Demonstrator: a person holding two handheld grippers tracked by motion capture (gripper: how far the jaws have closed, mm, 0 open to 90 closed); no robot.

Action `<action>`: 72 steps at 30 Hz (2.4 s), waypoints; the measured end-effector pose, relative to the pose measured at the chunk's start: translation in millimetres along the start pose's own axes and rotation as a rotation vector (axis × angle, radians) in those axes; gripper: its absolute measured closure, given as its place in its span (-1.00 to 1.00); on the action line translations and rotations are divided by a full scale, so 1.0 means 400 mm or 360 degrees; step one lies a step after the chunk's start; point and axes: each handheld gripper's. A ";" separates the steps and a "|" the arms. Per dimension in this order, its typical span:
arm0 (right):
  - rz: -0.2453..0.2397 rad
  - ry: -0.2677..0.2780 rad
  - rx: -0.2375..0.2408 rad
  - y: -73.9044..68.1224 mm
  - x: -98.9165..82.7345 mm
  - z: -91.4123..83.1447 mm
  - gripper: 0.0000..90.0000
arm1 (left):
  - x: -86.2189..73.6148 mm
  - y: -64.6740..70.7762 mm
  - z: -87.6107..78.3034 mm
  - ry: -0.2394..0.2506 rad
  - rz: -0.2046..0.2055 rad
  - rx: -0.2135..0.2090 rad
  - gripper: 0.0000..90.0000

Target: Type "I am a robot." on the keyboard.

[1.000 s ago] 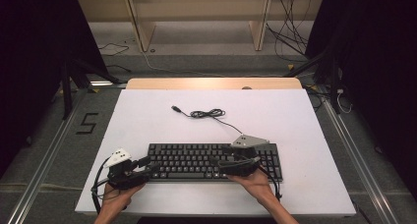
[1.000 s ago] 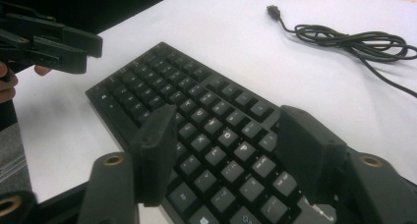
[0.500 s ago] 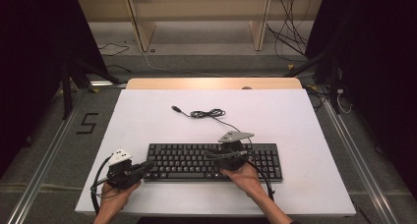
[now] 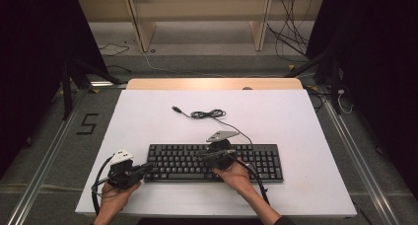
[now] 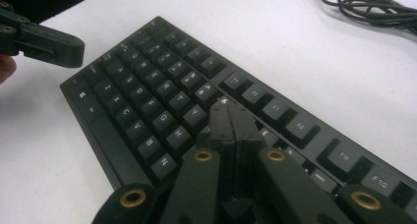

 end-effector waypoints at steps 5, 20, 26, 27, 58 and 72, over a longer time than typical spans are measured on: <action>0.0005 -0.0022 -0.0001 0.000 0.003 0.009 1.00 | 0.000 -0.003 0.005 -0.0019 -0.0008 0.0007 0.98; 0.0010 -0.0072 -0.0033 0.004 -0.001 0.030 1.00 | 0.000 -0.008 0.010 -0.0059 -0.0016 0.0017 0.98; 0.0002 -0.0097 -0.0039 0.002 -0.003 0.037 1.00 | 0.000 -0.010 0.012 -0.0060 -0.0019 0.0017 0.98; 0.0000 -0.0100 -0.0043 0.002 -0.003 0.038 1.00 | 0.000 -0.010 0.012 -0.0062 -0.0021 0.0016 0.98; -0.0012 -0.0137 -0.0073 0.001 -0.012 0.055 1.00 | -0.002 -0.017 0.028 -0.0145 -0.0029 0.0036 0.98; 0.0009 -0.0135 -0.0066 0.001 -0.011 0.052 1.00 | 0.000 -0.010 0.027 -0.0138 -0.0019 0.0042 0.98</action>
Point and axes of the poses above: each handheld gripper's, and its own axes: z roughly forward along the jaws, x roughly out of its top, y roughly to its right, and after that the axes turned 8 degrees about -x, right-handed
